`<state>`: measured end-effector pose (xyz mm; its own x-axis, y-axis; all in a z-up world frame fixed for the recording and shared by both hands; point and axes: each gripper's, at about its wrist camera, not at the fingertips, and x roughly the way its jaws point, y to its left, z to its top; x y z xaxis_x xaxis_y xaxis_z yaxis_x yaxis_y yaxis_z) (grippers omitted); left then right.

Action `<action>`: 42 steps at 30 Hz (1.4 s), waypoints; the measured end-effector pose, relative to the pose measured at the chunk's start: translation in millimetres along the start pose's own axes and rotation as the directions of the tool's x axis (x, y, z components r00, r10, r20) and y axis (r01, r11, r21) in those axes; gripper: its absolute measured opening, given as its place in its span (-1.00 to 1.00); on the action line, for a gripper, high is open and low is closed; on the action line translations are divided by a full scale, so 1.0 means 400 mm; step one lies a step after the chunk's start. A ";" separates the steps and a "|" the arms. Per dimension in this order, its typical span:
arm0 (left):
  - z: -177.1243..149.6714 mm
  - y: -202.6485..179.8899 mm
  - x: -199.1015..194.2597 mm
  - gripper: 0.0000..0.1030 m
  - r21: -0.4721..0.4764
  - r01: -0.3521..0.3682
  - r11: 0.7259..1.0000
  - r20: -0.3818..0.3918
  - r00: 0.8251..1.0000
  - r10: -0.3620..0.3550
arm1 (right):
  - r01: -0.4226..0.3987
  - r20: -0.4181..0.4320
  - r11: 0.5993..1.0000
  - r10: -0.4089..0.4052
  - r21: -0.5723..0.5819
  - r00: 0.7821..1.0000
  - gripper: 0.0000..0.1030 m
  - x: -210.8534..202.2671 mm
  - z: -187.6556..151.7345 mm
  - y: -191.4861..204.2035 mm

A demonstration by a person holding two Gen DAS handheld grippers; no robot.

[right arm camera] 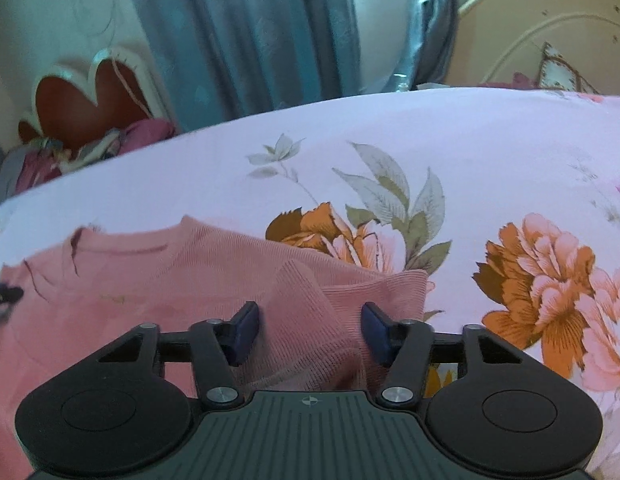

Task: Fold small clothes

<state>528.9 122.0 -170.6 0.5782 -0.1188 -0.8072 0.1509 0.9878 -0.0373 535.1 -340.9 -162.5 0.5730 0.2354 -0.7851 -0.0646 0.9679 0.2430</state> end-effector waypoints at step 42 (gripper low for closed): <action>-0.012 -0.016 -0.085 0.53 -0.008 -0.233 0.972 0.244 0.942 0.228 | 0.102 0.152 0.989 -0.117 0.103 0.981 0.23 -0.055 0.014 -0.036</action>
<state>504.3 120.3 -145.6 0.7754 0.0887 -0.6252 0.0053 0.9891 0.1470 527.8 -360.6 -145.5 0.6941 0.1038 -0.7124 0.0792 0.9725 0.2189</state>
